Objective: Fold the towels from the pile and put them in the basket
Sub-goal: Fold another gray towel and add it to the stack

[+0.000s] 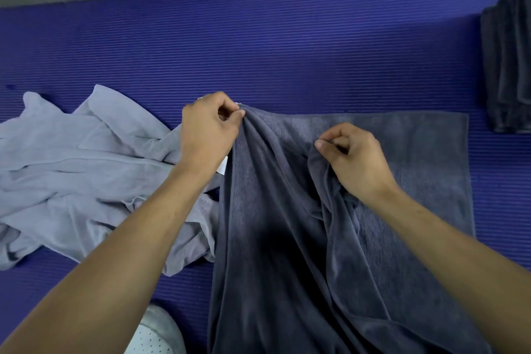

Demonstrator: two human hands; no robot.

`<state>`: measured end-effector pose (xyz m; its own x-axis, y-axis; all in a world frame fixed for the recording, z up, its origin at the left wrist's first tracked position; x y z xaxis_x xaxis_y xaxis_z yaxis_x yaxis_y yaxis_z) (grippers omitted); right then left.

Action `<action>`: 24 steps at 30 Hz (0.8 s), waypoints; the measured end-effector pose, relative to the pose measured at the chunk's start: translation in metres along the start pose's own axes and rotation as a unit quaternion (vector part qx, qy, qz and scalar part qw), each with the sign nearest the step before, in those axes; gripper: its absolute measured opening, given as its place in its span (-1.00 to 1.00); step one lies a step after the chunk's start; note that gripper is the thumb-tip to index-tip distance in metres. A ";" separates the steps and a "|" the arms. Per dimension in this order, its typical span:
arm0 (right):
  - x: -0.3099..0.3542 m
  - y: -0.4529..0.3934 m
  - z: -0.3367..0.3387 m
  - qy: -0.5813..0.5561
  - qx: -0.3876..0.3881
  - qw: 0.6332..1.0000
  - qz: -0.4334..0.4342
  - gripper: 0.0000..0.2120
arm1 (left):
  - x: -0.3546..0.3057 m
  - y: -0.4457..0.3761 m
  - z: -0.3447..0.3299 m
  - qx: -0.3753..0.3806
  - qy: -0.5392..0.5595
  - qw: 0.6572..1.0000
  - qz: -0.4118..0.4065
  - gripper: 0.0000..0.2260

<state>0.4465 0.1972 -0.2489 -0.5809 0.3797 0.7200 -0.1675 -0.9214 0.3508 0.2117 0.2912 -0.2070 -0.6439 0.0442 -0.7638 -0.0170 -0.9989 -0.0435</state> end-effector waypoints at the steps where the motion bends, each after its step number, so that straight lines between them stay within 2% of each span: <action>1: 0.000 0.000 0.000 0.000 -0.001 1.000 -0.001 -0.93 | -0.003 0.001 0.001 0.001 -0.001 1.000 -0.005 -0.95; 9: 0.000 0.001 -0.002 0.008 0.002 1.000 -0.005 -0.93 | 0.024 -0.008 -0.002 0.060 -0.011 0.993 0.100 -0.93; 13: -0.005 0.002 0.003 -0.009 0.014 1.000 -0.017 -0.96 | 0.025 -0.006 -0.008 0.087 0.077 0.980 0.162 -0.86; 15: -0.010 0.005 0.009 -0.008 0.046 0.998 -0.029 -0.94 | 0.010 0.004 -0.019 0.104 0.126 0.974 0.159 -0.82; 17: -0.018 0.009 0.022 -0.020 0.067 0.997 -0.039 -0.90 | -0.013 0.021 -0.039 0.140 0.141 0.972 0.128 -0.90; 19: -0.026 0.013 0.043 -0.033 0.053 0.997 -0.042 -0.91 | -0.031 0.039 -0.065 0.177 0.182 0.959 0.126 -0.94; 24: -0.069 0.022 0.106 -0.016 -0.047 0.994 -0.092 -0.92 | -0.054 0.070 -0.130 0.259 0.231 0.922 0.172 -0.86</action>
<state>0.5674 0.1598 -0.2279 -0.5078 0.5442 0.6678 -0.3433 -0.8388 0.4225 0.3447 0.2205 -0.2531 -0.2876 -0.3945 -0.8727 -0.3132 -0.8224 0.4749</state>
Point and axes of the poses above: each hand's wrist, its own y-axis away from the middle knuckle, its own z-axis out of the back of the hand, x = y × z, the point moved 8 cm from there along -y, towards the middle knuckle, and after that the axes turned 13 degrees about y, right-handed, at the moved point
